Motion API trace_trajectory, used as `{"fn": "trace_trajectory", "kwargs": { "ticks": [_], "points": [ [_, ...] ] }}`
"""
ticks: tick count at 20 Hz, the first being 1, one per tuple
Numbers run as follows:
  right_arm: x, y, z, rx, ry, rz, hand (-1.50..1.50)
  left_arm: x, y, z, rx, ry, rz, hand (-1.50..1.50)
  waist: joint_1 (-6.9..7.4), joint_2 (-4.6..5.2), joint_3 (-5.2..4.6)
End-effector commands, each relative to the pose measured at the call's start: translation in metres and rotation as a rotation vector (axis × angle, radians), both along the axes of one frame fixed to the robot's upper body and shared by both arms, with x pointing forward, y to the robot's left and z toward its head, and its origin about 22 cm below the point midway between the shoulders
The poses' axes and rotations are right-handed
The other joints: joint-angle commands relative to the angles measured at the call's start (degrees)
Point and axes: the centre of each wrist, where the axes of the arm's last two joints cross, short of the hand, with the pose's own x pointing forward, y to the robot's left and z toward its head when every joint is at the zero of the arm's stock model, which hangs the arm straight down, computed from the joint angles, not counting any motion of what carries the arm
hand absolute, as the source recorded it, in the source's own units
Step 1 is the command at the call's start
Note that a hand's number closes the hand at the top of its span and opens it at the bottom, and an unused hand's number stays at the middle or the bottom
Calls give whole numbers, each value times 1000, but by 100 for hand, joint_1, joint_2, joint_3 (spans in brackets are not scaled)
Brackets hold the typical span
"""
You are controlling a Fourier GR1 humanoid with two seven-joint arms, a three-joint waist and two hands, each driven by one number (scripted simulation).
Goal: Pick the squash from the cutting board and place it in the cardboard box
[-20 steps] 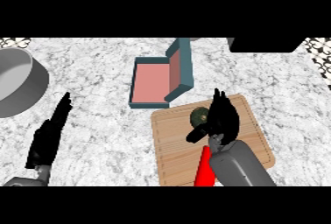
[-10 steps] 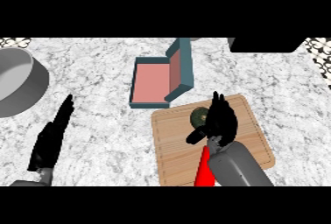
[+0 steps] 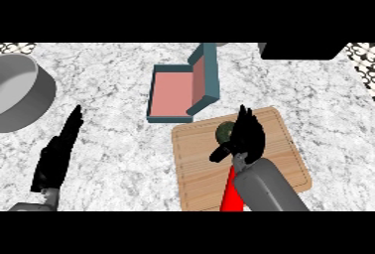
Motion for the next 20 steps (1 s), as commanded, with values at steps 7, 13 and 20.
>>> {"fn": "trace_trajectory", "kwargs": {
  "ticks": [7, 13, 20],
  "points": [
    [8, -1, -22, 38, 84, -103, -150, -3, 11, 5, -2, -11, 22, 0, 1, -1, 1],
    [7, 0, -25, -131, -8, -87, 150, 4, 1, 4, 3, 9, 5, 0, -40, -5, -2],
    [24, 14, -7, -219, -126, -103, 150, 2, -7, 11, -9, 1, 3, 0, 1, -5, 1]
  ]
}}
